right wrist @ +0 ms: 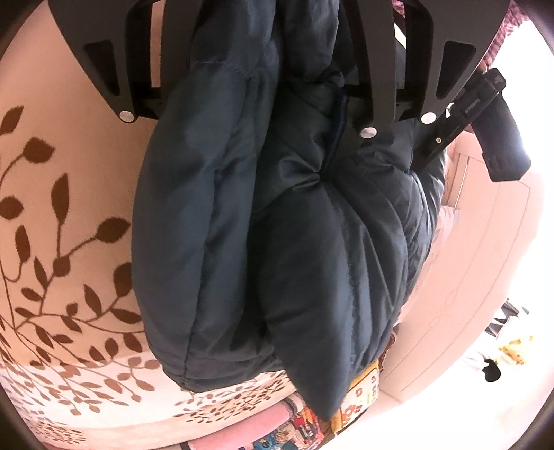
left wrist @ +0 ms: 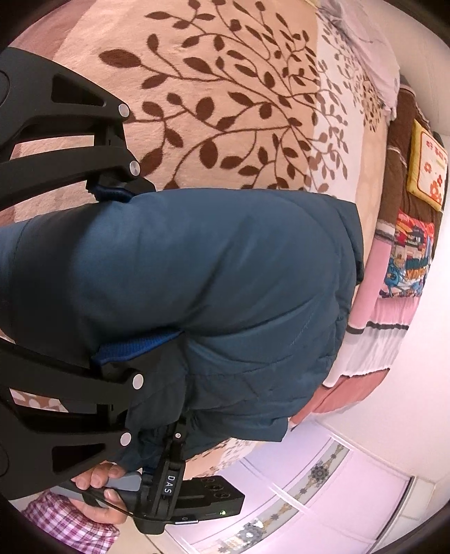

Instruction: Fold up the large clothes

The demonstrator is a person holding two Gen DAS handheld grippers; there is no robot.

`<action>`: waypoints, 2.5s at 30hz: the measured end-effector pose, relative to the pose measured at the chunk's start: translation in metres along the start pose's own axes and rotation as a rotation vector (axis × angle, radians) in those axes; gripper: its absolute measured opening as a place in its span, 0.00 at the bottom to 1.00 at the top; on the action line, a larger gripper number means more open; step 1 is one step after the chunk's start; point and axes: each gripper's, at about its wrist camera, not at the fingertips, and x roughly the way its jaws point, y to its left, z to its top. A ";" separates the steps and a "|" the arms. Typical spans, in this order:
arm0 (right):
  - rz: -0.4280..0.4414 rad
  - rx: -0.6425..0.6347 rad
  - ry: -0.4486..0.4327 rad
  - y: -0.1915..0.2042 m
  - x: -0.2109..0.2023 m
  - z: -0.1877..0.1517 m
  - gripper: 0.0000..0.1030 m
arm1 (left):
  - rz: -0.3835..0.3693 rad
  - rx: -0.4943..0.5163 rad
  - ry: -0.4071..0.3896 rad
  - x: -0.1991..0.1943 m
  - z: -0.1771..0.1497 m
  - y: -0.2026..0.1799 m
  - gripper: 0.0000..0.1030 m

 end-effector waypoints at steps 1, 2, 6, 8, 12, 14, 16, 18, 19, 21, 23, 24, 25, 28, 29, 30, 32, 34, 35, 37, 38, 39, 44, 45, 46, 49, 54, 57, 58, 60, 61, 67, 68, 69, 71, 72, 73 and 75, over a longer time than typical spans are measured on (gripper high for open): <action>-0.007 0.001 0.000 0.000 0.000 0.004 0.51 | 0.011 -0.006 0.005 -0.001 0.000 -0.001 0.65; -0.023 0.002 -0.001 0.000 -0.003 0.003 0.55 | 0.022 -0.012 0.010 -0.002 0.001 -0.001 0.68; -0.082 0.010 -0.011 0.008 -0.008 0.001 0.63 | 0.070 -0.021 0.018 -0.011 0.000 -0.004 0.71; -0.109 0.009 -0.028 0.009 -0.014 0.008 0.65 | 0.094 -0.024 0.008 -0.020 -0.002 -0.004 0.71; -0.147 -0.039 -0.060 0.019 -0.041 0.003 0.65 | 0.130 0.046 -0.045 -0.055 -0.010 -0.011 0.71; -0.177 -0.087 -0.102 0.025 -0.061 -0.006 0.66 | 0.148 0.089 -0.074 -0.074 -0.014 -0.015 0.71; -0.202 -0.157 -0.164 0.034 -0.090 -0.020 0.66 | 0.185 0.150 -0.110 -0.098 -0.016 -0.019 0.71; -0.224 -0.208 -0.201 0.043 -0.113 -0.031 0.66 | 0.224 0.214 -0.146 -0.125 -0.015 -0.019 0.71; -0.237 -0.229 -0.219 0.048 -0.125 -0.037 0.66 | 0.244 0.235 -0.160 -0.136 -0.013 -0.019 0.71; -0.255 -0.266 -0.257 0.056 -0.154 -0.046 0.66 | 0.297 0.290 -0.193 -0.165 -0.004 -0.013 0.71; -0.264 -0.286 -0.286 0.061 -0.175 -0.055 0.66 | 0.349 0.336 -0.224 -0.191 0.006 -0.008 0.71; -0.270 -0.294 -0.301 0.064 -0.182 -0.056 0.66 | 0.386 0.361 -0.242 -0.207 0.011 -0.004 0.71; -0.273 -0.298 -0.313 0.068 -0.191 -0.057 0.66 | 0.412 0.375 -0.254 -0.220 0.016 -0.001 0.71; -0.261 -0.298 -0.325 0.074 -0.202 -0.071 0.66 | 0.494 0.389 -0.305 -0.262 0.032 0.011 0.71; -0.252 -0.301 -0.329 0.077 -0.205 -0.077 0.66 | 0.511 0.388 -0.321 -0.275 0.036 0.014 0.71; -0.247 -0.305 -0.329 0.079 -0.205 -0.082 0.66 | 0.526 0.383 -0.341 -0.290 0.040 0.018 0.71; -0.237 -0.316 -0.319 0.085 -0.207 -0.094 0.67 | 0.526 0.361 -0.358 -0.308 0.041 0.022 0.71; -0.224 -0.319 -0.305 0.088 -0.204 -0.107 0.67 | 0.493 0.323 -0.356 -0.318 0.036 0.024 0.71; -0.219 -0.318 -0.299 0.090 -0.204 -0.111 0.67 | 0.473 0.306 -0.350 -0.319 0.031 0.026 0.71; -0.209 -0.313 -0.276 0.092 -0.198 -0.124 0.67 | 0.430 0.274 -0.331 -0.315 0.017 0.026 0.71; -0.207 -0.312 -0.265 0.093 -0.195 -0.129 0.67 | 0.403 0.249 -0.316 -0.310 0.008 0.026 0.71; -0.205 -0.313 -0.246 0.094 -0.191 -0.135 0.67 | 0.370 0.223 -0.295 -0.303 -0.002 0.025 0.71; -0.224 -0.348 -0.176 0.099 -0.167 -0.160 0.67 | 0.247 0.108 -0.215 -0.262 -0.051 0.021 0.71; -0.225 -0.342 -0.164 0.099 -0.163 -0.164 0.67 | 0.222 0.080 -0.189 -0.252 -0.061 0.020 0.71; -0.223 -0.335 -0.154 0.098 -0.160 -0.167 0.67 | 0.211 0.070 -0.176 -0.245 -0.068 0.018 0.71; -0.245 -0.317 -0.129 0.094 -0.151 -0.176 0.67 | 0.189 0.047 -0.135 -0.222 -0.088 0.010 0.71; -0.316 -0.302 -0.117 0.088 -0.140 -0.190 0.67 | 0.111 0.033 -0.053 -0.190 -0.113 -0.013 0.71; -0.341 -0.273 -0.097 0.083 -0.131 -0.197 0.67 | 0.080 0.064 -0.004 -0.170 -0.124 -0.036 0.71; -0.355 -0.269 -0.090 0.082 -0.128 -0.199 0.67 | 0.072 0.075 0.007 -0.165 -0.128 -0.043 0.71; -0.375 -0.267 -0.085 0.082 -0.124 -0.200 0.67 | 0.070 0.086 0.036 -0.153 -0.133 -0.056 0.71; -0.384 -0.266 -0.085 0.082 -0.123 -0.201 0.67 | 0.070 0.088 0.045 -0.150 -0.134 -0.059 0.71; -0.397 -0.253 -0.061 0.085 -0.112 -0.196 0.67 | 0.134 0.143 0.073 -0.132 -0.136 -0.081 0.71; -0.394 -0.248 -0.058 0.086 -0.110 -0.193 0.67 | 0.141 0.149 0.071 -0.131 -0.136 -0.083 0.71; -0.390 -0.244 -0.058 0.087 -0.108 -0.192 0.67 | 0.151 0.152 0.069 -0.130 -0.135 -0.085 0.71; -0.391 -0.241 -0.065 0.090 -0.105 -0.190 0.67 | 0.169 0.164 0.063 -0.130 -0.136 -0.089 0.71; -0.394 -0.244 -0.065 0.092 -0.104 -0.191 0.67 | 0.174 0.169 0.062 -0.131 -0.137 -0.090 0.71; -0.400 -0.249 -0.063 0.093 -0.102 -0.193 0.67 | 0.175 0.172 0.063 -0.131 -0.138 -0.091 0.71; -0.409 -0.254 -0.058 0.094 -0.100 -0.196 0.67 | 0.181 0.176 0.064 -0.132 -0.141 -0.094 0.71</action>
